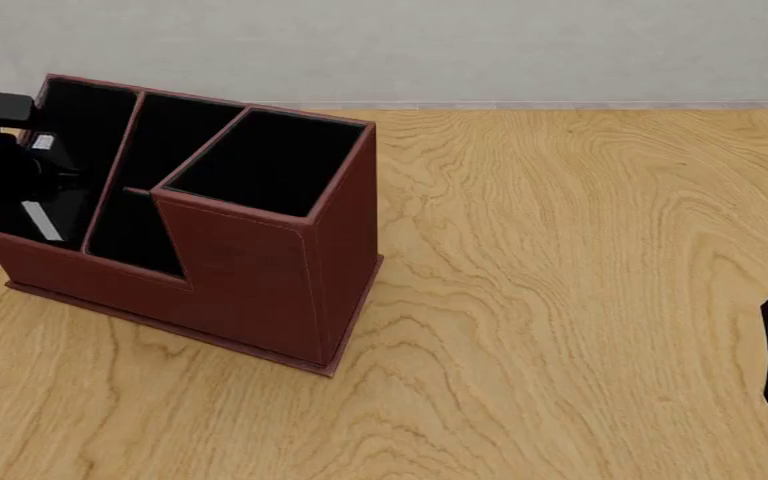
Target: Pick up the book and place it in the left compartment of the caddy.
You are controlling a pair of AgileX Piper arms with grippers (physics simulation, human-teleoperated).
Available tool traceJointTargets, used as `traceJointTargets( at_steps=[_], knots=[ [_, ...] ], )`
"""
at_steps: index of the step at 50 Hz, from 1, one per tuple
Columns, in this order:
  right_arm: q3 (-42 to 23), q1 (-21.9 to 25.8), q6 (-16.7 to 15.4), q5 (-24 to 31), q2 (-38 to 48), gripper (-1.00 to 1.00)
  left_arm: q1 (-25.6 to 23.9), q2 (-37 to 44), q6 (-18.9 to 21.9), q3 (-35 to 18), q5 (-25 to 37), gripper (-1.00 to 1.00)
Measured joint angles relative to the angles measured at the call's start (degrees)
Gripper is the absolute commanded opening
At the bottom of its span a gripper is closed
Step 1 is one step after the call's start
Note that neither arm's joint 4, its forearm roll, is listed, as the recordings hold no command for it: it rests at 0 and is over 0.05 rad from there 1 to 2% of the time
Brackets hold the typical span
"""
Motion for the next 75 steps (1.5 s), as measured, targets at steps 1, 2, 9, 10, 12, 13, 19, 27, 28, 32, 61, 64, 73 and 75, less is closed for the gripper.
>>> traceJointTargets(
  at_steps=[1,2,9,10,12,13,19,27,28,32,61,64,73,75],
  knots=[
    [0.0,0.0,0.0,0.0,0.0,1.0,0.03,0.05,-0.03,-0.03,-0.04,-1.0],
    [0.0,0.0,0.0,0.01,0.0,1.0,0.06,0.1,-0.06,-0.05,-0.08,-1.0],
    [0.01,-0.04,-0.01,0.0,0.0,1.0,0.26,0.5,-0.04,-0.1,-0.53,-1.0],
    [0.01,-0.05,-0.01,0.0,0.0,1.0,0.29,0.56,-0.03,-0.1,-0.6,-1.0],
    [0.01,-0.05,-0.02,0.0,0.0,1.0,0.33,0.65,-0.06,-0.11,-0.72,-1.0],
    [0.01,-0.05,-0.03,0.0,0.0,1.0,0.34,0.68,-0.08,-0.11,-0.78,-1.0],
    [0.02,-0.01,-0.07,0.02,-0.01,1.0,0.33,0.86,-0.31,-0.13,-1.04,-1.0],
    [-0.05,0.02,-0.12,0.11,0.0,1.0,0.42,1.34,-0.64,-0.43,-1.25,-1.0],
    [-0.06,0.02,-0.13,0.12,0.0,1.0,0.44,1.42,-0.66,-0.45,-1.3,-1.0],
    [-0.07,0.02,-0.15,0.15,0.0,1.0,0.51,1.78,-0.75,-0.51,-1.52,-1.0],
    [0.04,-0.13,0.04,0.11,-0.06,1.0,0.83,3.89,-1.19,-0.17,-3.16,-1.0],
    [0.04,-0.15,0.07,0.11,-0.08,1.0,0.85,4.02,-1.29,-0.13,-3.32,-1.0],
    [0.04,-0.23,0.15,0.13,-0.14,1.0,0.89,4.41,-1.56,0.08,-4.07,-1.0],
    [0.03,-0.24,0.16,0.14,-0.15,1.0,0.88,4.46,-1.64,0.12,-4.24,-1.0]
  ],
)
